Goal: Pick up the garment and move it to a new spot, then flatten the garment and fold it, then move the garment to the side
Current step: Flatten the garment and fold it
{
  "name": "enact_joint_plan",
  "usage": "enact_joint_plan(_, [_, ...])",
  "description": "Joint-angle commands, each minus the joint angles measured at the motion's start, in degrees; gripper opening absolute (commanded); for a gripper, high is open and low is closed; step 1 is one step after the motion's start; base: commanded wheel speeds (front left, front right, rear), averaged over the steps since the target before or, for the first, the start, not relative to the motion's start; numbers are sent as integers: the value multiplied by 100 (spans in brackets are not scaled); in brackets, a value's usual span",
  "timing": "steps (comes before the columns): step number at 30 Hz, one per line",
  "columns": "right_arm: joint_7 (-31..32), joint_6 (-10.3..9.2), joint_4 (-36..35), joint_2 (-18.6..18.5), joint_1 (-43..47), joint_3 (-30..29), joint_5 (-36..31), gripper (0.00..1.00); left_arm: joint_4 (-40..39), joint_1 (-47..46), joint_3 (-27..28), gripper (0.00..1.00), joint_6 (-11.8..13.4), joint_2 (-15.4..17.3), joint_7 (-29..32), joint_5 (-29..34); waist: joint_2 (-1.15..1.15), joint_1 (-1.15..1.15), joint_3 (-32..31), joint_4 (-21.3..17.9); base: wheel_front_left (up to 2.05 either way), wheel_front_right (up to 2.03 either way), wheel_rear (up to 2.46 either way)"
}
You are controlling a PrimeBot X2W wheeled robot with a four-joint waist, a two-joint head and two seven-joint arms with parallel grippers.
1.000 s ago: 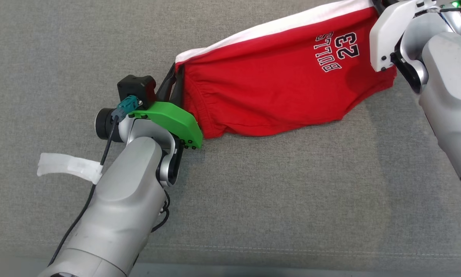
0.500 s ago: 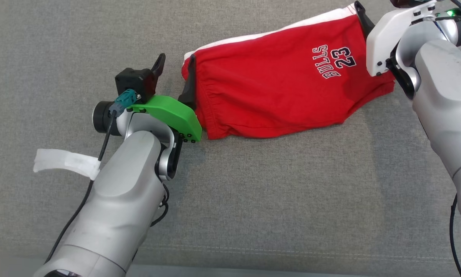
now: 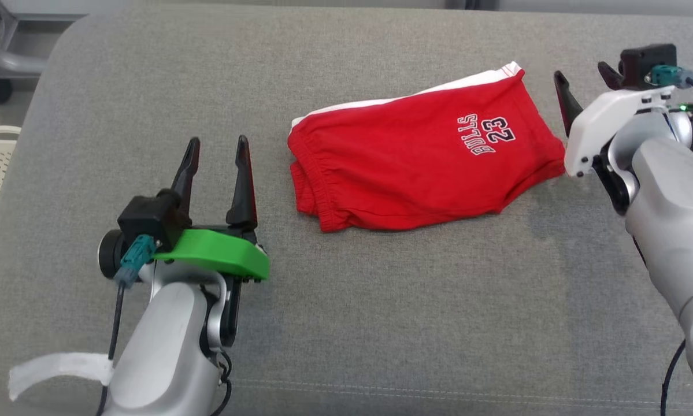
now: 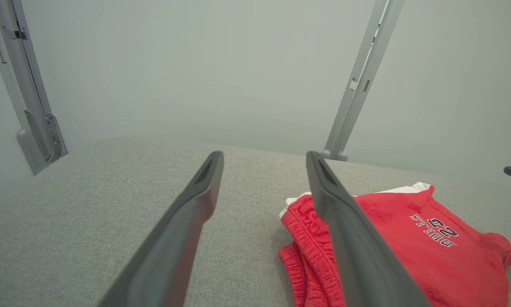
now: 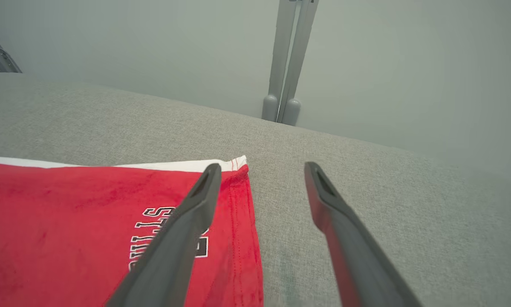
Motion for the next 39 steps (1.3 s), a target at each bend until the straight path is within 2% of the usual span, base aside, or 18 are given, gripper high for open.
enact_joint_plan(1, [-37, -9, 63, -64, 155, -44, 98, 100, -85, 136, 36, 100, -45, 31, 0, 67, 0, 0, -243, 43, 0, 0, 0])
enact_joint_plan(10, [37, -9, 347, -113, 802, -341, 430, 100, -1225, 1385, 178, 100, -357, 123, 2, 870, 0, 0, -502, 253, 0, 0, 0])
enact_joint_plan(17, [218, -9, 468, -227, 1047, -636, 538, 100, -1639, 2054, 90, 100, -595, 191, 2, 1244, 0, 0, -433, 428, 0, 0, 0])
enact_joint_plan(29, [400, -9, 504, -296, 1093, -1139, 384, 100, -1957, 2566, 206, 100, -571, 98, 2, 1429, 0, 0, -62, 666, 0, 0, 0])
enact_joint_plan(39, [903, -7, 511, -75, 1213, -1385, -39, 100, -1909, 2513, 354, 100, -659, -5, 2, 1432, 0, 0, 58, 713, 0, 0, 0])
